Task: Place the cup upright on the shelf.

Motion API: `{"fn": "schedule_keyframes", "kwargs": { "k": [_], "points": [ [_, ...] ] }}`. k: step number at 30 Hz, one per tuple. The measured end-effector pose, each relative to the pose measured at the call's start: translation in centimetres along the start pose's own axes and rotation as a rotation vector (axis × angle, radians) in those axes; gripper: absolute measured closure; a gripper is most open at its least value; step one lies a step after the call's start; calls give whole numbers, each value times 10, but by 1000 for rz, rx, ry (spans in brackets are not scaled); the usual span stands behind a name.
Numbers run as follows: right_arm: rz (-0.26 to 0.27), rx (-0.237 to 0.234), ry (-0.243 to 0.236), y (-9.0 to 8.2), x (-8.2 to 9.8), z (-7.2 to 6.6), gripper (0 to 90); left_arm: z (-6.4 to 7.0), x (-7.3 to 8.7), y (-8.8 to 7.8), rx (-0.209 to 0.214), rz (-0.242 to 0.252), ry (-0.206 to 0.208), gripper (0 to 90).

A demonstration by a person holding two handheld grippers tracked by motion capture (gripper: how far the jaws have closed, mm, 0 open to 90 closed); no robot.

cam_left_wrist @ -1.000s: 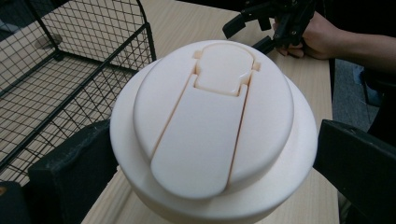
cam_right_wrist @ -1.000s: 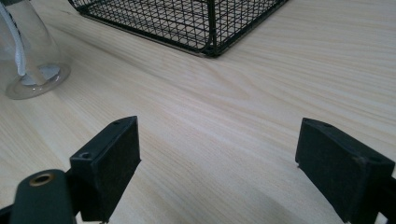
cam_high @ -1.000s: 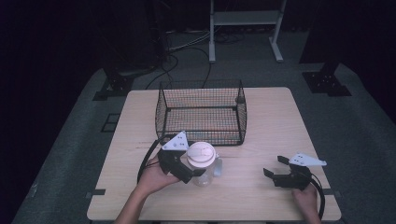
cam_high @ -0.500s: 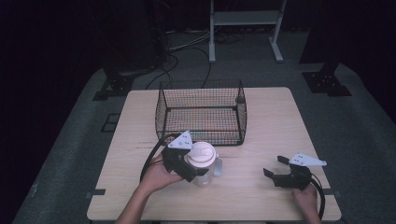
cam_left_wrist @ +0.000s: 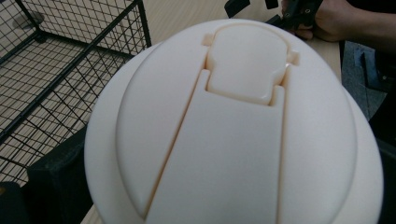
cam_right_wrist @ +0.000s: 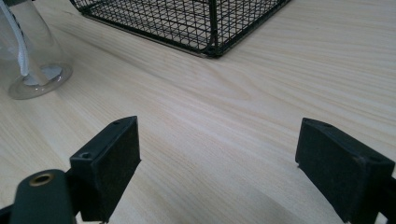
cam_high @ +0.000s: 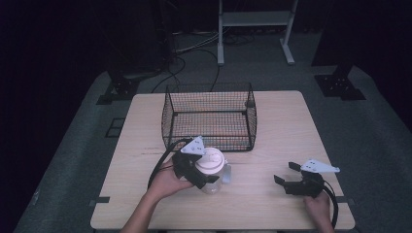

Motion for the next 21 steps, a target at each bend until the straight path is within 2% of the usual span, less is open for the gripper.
{"fn": "schedule_keyframes", "kwargs": {
  "k": [3, 5, 13, 21],
  "points": [
    [0, 0, 0, 0, 0, 0, 129, 0, 0, 1, 6, -8, -4, 0],
    [1, 0, -2, 0, 0, 0, 129, 0, -1, 0, 11, -4, -5, 42],
    [1, 0, 0, 0, 0, 0, 129, 0, -1, 0, 13, -12, -12, 46],
    [1, -1, 4, 0, 0, 0, 129, 2, -7, 2, 15, -61, -12, 48]
  ]
}}
Point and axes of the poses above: each handheld gripper's, and its own axes: y roughly forward along the jaws, x roughly out of its underside, z roughly to its right, the point moved 1 cm from there along y, roughly forward along the jaws, and after that the axes turned 7 degrees about z, right-handed, at the moved point
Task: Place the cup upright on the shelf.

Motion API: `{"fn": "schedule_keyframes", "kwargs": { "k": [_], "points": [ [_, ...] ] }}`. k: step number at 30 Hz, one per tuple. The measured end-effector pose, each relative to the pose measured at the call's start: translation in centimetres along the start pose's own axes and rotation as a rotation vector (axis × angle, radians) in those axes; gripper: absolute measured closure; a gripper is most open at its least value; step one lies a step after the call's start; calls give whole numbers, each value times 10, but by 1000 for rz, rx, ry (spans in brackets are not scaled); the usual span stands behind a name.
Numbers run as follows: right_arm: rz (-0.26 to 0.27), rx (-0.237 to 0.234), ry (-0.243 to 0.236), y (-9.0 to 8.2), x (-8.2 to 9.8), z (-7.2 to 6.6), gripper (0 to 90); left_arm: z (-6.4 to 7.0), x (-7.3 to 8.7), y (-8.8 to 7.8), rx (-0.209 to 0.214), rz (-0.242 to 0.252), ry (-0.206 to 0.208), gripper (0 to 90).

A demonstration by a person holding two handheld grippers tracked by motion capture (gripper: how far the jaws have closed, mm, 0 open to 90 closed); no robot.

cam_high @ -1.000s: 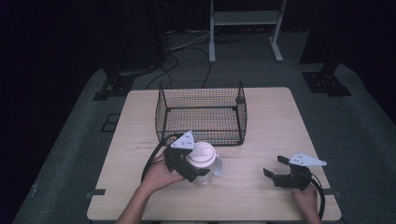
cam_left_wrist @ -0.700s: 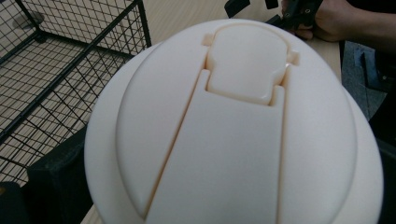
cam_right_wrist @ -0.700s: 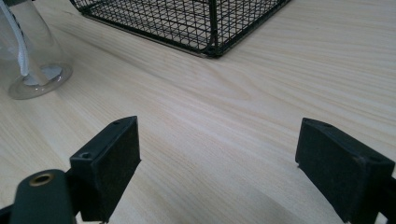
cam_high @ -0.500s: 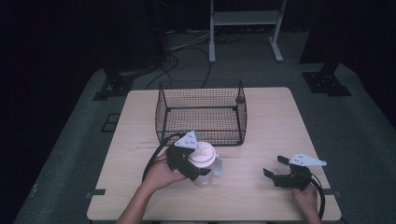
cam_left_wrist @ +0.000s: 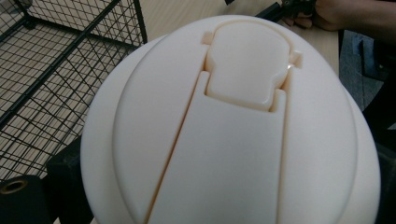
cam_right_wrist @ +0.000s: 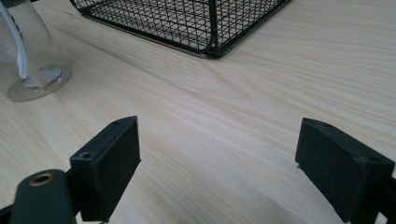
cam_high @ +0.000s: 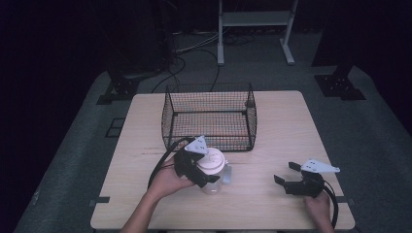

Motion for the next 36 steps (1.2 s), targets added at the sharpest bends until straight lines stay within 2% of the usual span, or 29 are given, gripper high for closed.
{"fn": "schedule_keyframes", "kwargs": {
  "k": [7, 12, 14, 25, 36],
  "points": [
    [3, -2, 1, 0, 0, 0, 129, 2, -12, 4, 0, -40, 28, 49],
    [3, -2, 0, 0, 0, 0, 129, 1, -20, 4, 0, -36, 41, 49],
    [5, -2, 1, 0, 0, 1, 129, -1, -28, 2, -7, -43, 59, 49],
    [4, -3, 5, 0, 0, 1, 129, -11, -66, -11, -32, -44, 85, 49],
    [9, -4, 7, 0, 0, 1, 129, -25, -103, -21, -30, -41, 84, 49]
  ]
}}
Point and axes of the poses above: each handheld gripper's, and its own axes: y roughly forward along the jaws, x roughly out of its underside, z roughly to its right, the point moved 1 cm from there along y, roughly forward along the jaws, and after that the axes turned 7 degrees about z, right-handed, at the moved point
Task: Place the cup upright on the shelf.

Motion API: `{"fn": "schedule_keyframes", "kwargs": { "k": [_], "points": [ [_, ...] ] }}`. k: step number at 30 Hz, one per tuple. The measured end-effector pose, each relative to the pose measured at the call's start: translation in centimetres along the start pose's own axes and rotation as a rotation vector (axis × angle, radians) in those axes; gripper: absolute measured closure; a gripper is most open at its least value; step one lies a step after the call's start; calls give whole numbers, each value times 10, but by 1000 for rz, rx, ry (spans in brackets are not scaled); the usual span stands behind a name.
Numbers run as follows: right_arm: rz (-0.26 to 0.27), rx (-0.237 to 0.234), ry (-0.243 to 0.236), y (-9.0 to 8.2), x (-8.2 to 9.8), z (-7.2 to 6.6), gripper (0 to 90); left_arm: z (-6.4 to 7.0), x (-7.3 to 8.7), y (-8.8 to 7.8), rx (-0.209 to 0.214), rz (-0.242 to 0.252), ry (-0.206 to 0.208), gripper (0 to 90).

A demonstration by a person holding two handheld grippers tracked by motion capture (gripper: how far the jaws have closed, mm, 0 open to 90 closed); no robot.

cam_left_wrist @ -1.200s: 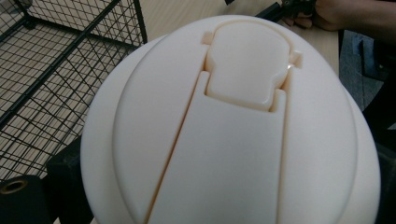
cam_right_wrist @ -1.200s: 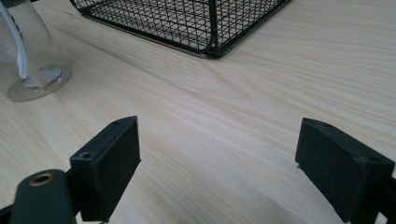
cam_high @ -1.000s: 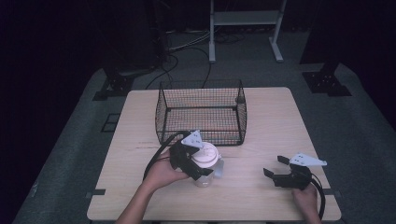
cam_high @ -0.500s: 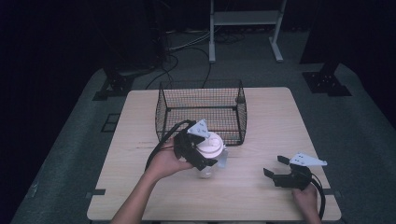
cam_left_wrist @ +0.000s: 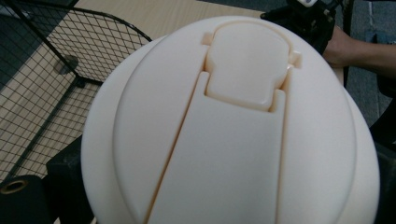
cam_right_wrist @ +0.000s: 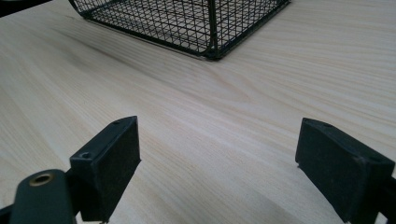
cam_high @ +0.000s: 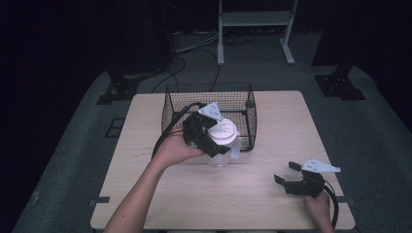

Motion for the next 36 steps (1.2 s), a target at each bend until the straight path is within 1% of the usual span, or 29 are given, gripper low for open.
{"fn": "schedule_keyframes", "kwargs": {
  "k": [1, 2, 3, 4, 8, 11, 12, 16, 18, 21, 22, 23, 29, 32, 35, 36],
  "points": [
    [0, 0, 0, 0, 0, 0, 129, 0, 0, 0, 0, 0, 0, 49],
    [0, 0, 1, 0, 0, 0, 129, -3, -6, -1, 1, 5, -4, 49],
    [1, 0, 0, 0, 0, 0, 129, -3, -6, -1, 1, 5, -4, 49],
    [0, 0, 0, 0, 0, 0, 129, -8, -12, -1, 0, -2, -2, 49],
    [1, 0, 0, 0, 0, 0, 129, -16, -24, -2, -8, -19, -4, 49],
    [2, 0, 1, 0, 0, 0, 129, -23, -32, -2, -11, -19, -15, 49],
    [3, 0, 1, 0, 0, 0, 129, -25, -34, -2, -18, -19, -15, 49],
    [1, 1, 1, 0, 0, 0, 129, -32, -41, 1, -44, -27, -16, 49],
    [1, 2, 1, 0, 0, 0, 129, -34, -42, 1, -47, -31, -22, 49],
    [3, 2, 3, 0, 0, 0, 129, -42, -48, 4, -57, -46, -34, 49],
    [4, 2, 3, 0, 0, 0, 129, -42, -48, 4, -57, -46, -34, 49],
    [5, 2, 3, 0, 0, 0, 129, -47, -51, 5, -59, -49, -40, 49],
    [7, 4, 11, -1, 0, 0, 129, -63, -57, 11, -73, -49, -61, 49],
    [7, 4, 11, -1, 0, 0, 129, -71, -59, 13, -89, -28, -81, 49],
    [9, 7, 11, -1, 0, 1, 129, -79, -61, 14, -139, -36, -82, 49],
    [10, 8, 12, -1, 0, 1, 129, -82, -61, 13, -145, -37, -90, 49]
  ]
}}
Point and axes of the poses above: each handheld gripper's, and its own axes: y roughly forward along the jaws, x roughly out of its underside, z roughly to its right, the point moved 1 cm from there along y, roughly forward along the jaws, and after that the axes turned 7 degrees about z, right-handed, at the moved point
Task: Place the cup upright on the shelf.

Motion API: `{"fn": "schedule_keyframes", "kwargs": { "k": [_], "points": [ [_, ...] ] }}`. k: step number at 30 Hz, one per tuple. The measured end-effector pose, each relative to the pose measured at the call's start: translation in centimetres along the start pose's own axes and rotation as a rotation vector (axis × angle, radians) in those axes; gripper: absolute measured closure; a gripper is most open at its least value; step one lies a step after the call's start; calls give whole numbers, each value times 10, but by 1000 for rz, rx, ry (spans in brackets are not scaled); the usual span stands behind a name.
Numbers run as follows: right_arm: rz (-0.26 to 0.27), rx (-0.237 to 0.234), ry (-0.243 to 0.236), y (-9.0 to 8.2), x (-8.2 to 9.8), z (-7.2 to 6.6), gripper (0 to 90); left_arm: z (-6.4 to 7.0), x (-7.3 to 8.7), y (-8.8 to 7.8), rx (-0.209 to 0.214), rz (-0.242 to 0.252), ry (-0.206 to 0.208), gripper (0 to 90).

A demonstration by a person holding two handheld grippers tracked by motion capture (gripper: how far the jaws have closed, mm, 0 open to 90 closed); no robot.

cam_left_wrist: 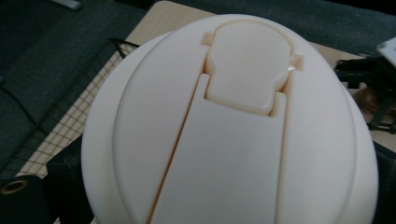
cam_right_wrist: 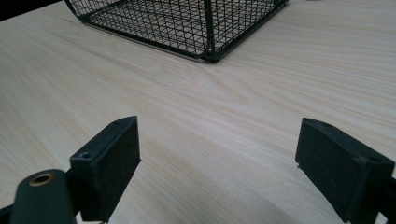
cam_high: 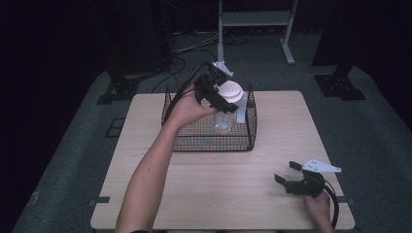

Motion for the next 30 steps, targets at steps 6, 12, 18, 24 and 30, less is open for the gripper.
{"fn": "schedule_keyframes", "kwargs": {
  "k": [6, 12, 18, 24, 30],
  "points": [
    [3, 3, 4, 0, 0, 1, 129, -15, 3, 5, -32, -5, -42, 49],
    [5, 7, 4, 0, 0, 1, 129, -29, 11, 14, -70, -23, -76, 49],
    [7, 5, 4, 0, 0, 1, 129, -38, 18, 28, -81, -44, -105, 49],
    [11, 3, 5, 0, 0, 1, 129, -44, 26, 40, -95, -33, -135, 49],
    [12, 2, 11, -1, 0, 1, 129, -50, 38, 52, -106, -48, -159, 48]
  ]
}}
Point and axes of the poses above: each handheld gripper's, and its own axes: y roughly forward along the jaws, x roughly out of its underside, z roughly to its right, the point moved 1 cm from there along y, roughly forward along the jaws, and after that the axes turned 7 degrees about z, right-handed, at the moved point
